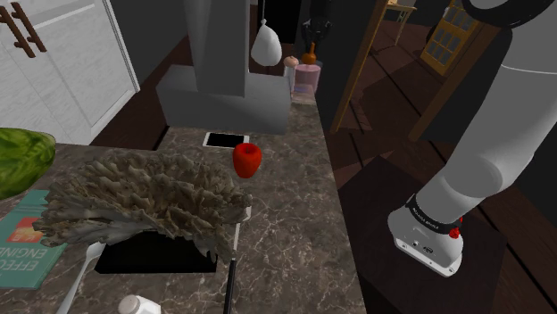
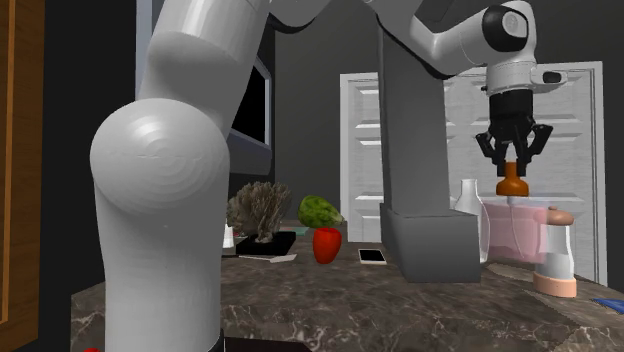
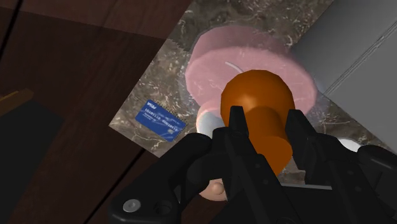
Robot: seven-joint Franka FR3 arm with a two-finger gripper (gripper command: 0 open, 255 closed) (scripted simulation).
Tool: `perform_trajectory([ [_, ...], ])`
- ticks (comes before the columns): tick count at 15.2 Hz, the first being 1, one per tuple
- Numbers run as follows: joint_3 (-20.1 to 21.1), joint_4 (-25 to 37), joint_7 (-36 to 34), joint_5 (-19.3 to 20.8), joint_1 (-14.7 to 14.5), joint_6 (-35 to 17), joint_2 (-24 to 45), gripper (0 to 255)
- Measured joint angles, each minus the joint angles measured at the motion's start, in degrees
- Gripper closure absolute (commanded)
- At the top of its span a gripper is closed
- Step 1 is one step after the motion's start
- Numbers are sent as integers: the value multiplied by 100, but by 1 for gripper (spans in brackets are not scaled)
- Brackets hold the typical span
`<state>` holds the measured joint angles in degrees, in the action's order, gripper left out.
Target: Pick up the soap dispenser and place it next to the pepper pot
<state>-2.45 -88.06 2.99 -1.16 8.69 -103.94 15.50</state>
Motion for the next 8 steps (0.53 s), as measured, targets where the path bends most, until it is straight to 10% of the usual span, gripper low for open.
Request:
perform_trajectory([
  [8, -2, -539, 22, -7, 7, -601, 63, 255],
])
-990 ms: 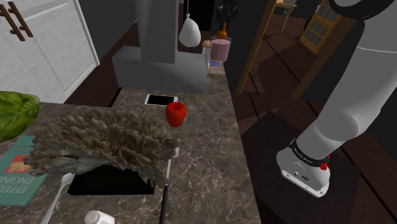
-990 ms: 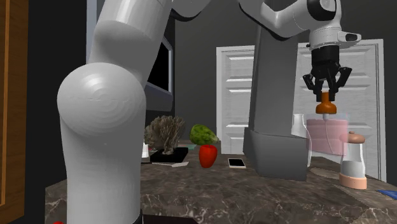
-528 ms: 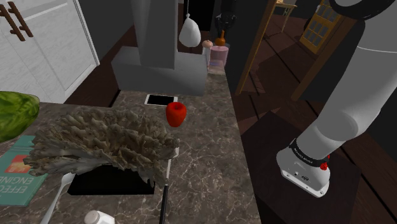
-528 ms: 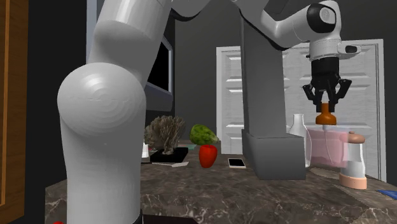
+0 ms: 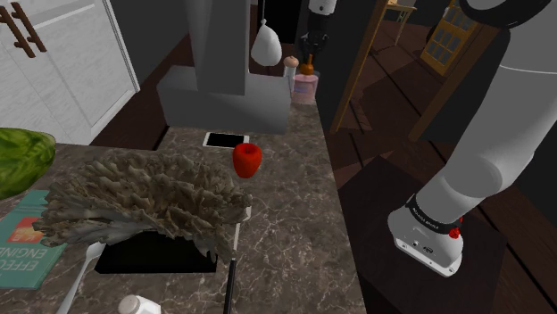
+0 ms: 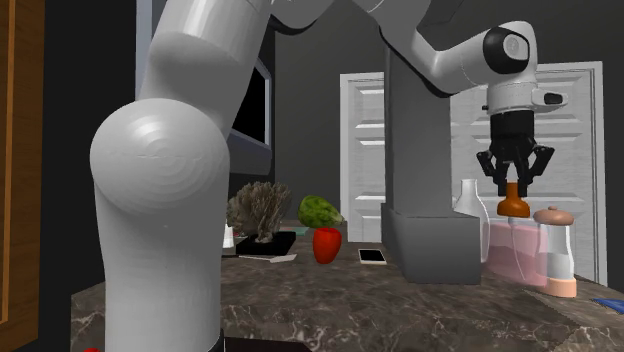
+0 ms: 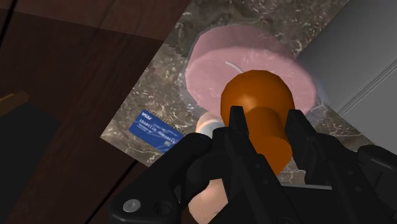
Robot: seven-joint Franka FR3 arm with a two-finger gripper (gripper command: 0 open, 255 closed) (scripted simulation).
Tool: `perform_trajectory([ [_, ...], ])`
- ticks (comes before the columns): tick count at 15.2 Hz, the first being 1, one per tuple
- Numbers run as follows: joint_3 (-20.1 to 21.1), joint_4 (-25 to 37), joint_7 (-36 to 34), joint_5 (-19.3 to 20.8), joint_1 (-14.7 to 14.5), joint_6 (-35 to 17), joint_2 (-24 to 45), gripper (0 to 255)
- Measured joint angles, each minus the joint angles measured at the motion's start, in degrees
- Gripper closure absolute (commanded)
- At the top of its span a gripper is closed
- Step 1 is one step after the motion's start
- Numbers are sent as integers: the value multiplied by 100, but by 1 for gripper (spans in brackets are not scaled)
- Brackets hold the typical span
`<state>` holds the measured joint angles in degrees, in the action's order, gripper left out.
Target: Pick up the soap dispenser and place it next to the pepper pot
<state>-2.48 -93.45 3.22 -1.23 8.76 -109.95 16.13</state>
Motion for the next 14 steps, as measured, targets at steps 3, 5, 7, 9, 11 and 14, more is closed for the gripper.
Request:
perform_trajectory([
  [3, 3, -166, 0, -4, -2, -218, 53, 255],
  [5, 3, -279, 1, -5, -3, -355, 77, 255],
  [7, 5, -341, 0, -6, -5, -436, 96, 255],
  [9, 4, -348, 4, -7, -3, -451, 102, 255],
  [11, 3, -349, 6, -8, -2, -455, 104, 255],
  [14, 3, -350, 6, -8, -1, -456, 103, 0],
])
